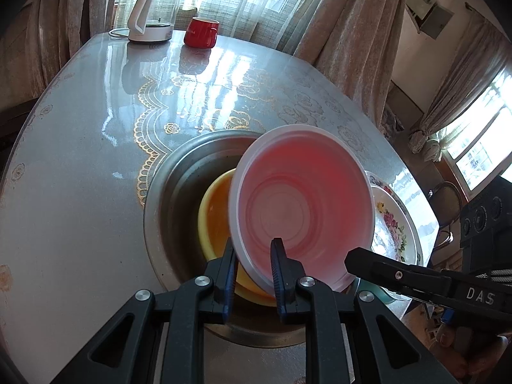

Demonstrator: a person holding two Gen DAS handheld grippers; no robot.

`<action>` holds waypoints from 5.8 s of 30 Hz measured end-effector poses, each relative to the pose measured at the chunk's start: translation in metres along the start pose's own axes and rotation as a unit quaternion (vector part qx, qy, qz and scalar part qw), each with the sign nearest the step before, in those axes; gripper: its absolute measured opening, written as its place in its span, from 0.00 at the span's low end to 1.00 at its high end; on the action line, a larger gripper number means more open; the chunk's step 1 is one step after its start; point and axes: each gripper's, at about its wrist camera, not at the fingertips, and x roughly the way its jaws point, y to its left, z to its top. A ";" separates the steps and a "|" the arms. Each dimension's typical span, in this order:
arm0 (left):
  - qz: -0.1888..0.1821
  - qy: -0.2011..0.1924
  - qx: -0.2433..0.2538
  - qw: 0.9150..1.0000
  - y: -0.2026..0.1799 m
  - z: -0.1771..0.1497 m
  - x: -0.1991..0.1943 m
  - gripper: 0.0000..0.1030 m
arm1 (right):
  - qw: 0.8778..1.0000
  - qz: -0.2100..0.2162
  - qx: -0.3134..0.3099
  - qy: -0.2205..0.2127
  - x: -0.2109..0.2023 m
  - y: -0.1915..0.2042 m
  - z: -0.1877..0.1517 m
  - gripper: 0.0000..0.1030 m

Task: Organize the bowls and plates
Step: 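Lower the red bowl into the yellow bowl and open the left tool, then move the left tool to the steel bowl rim and close on it, then lift the steel bowl with its nested bowls using the left tool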

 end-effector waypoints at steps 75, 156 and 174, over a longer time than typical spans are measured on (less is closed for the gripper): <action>0.119 -0.088 -0.059 0.987 0.036 -0.018 -0.043 0.72 | 0.996 -0.052 -0.055 -0.055 -0.019 -0.005 -0.018 0.30; 0.024 -0.065 0.005 0.998 0.034 -0.031 -0.018 0.25 | 0.994 -0.070 -0.078 -0.029 0.017 0.006 -0.019 0.23; 0.023 -0.130 0.007 0.991 0.029 -0.035 -0.046 0.24 | 0.988 -0.054 -0.123 -0.072 0.005 0.023 -0.018 0.20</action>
